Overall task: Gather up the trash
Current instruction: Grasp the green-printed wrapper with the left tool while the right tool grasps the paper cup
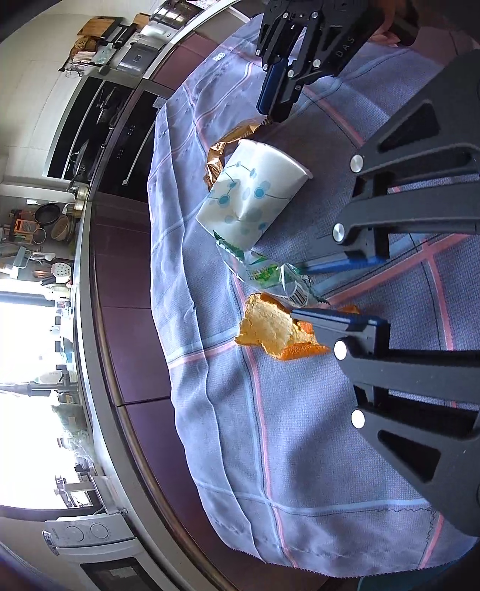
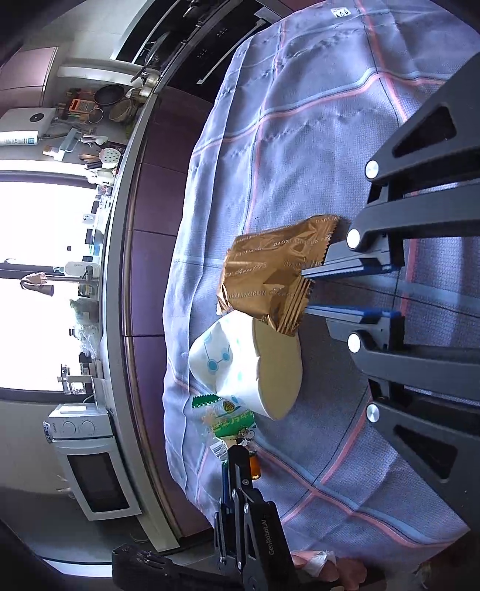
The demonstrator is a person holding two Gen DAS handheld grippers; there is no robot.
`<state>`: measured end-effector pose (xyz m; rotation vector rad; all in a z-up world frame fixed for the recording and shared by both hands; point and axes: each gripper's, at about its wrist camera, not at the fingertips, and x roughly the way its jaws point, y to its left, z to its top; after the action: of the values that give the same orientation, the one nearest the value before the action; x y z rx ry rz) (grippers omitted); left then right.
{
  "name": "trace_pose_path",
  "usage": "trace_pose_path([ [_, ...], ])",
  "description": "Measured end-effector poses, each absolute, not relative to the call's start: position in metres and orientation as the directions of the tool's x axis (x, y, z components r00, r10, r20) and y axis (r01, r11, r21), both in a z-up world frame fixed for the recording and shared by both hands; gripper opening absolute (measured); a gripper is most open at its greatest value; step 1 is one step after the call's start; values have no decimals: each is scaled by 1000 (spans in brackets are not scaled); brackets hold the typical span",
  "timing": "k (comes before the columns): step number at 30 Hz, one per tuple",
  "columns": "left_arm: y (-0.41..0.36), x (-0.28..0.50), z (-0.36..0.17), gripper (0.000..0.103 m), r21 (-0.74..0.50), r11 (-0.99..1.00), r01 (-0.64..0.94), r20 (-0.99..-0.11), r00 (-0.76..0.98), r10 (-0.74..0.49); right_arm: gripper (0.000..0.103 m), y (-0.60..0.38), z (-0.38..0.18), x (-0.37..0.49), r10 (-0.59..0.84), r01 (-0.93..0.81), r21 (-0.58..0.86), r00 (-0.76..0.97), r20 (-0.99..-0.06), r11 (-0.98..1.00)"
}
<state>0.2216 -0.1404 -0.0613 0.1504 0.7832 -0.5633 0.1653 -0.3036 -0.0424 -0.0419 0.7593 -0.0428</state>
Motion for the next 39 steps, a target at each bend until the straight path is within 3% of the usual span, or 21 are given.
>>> trace_pose_path([
  [4,-139,218,-61,15,-87,842,532,-698,571,-433,3,-315,-39,162,-35,45,-2,737,-675,999],
  [14,-129,205,-51,15,-122,839,530,-676,575,-461,4,-329,-37,160,16,53,83,743,-669,995],
  [16,-125,202,-50,15,-124,841,527,-673,578,-462,20,-326,-38,159,3,54,64,742,-670,996],
  [20,-120,200,-49,15,-132,845,519,-673,579,-460,26,-322,-38,159,5,47,61,745,-667,997],
  [22,-119,199,-49,15,-139,846,515,-673,577,-462,50,-315,-39,161,-13,38,23,739,-673,999],
  [31,-115,198,-49,15,-148,846,512,-670,577,-467,50,-299,-42,168,-56,15,-65,710,-702,998],
  [37,-111,198,-47,15,-155,849,505,-666,582,-468,48,-305,-32,155,251,-72,293,728,-638,953],
  [39,-109,197,-47,15,-160,849,503,-663,583,-470,48,-299,-34,160,307,-96,347,715,-629,933],
])
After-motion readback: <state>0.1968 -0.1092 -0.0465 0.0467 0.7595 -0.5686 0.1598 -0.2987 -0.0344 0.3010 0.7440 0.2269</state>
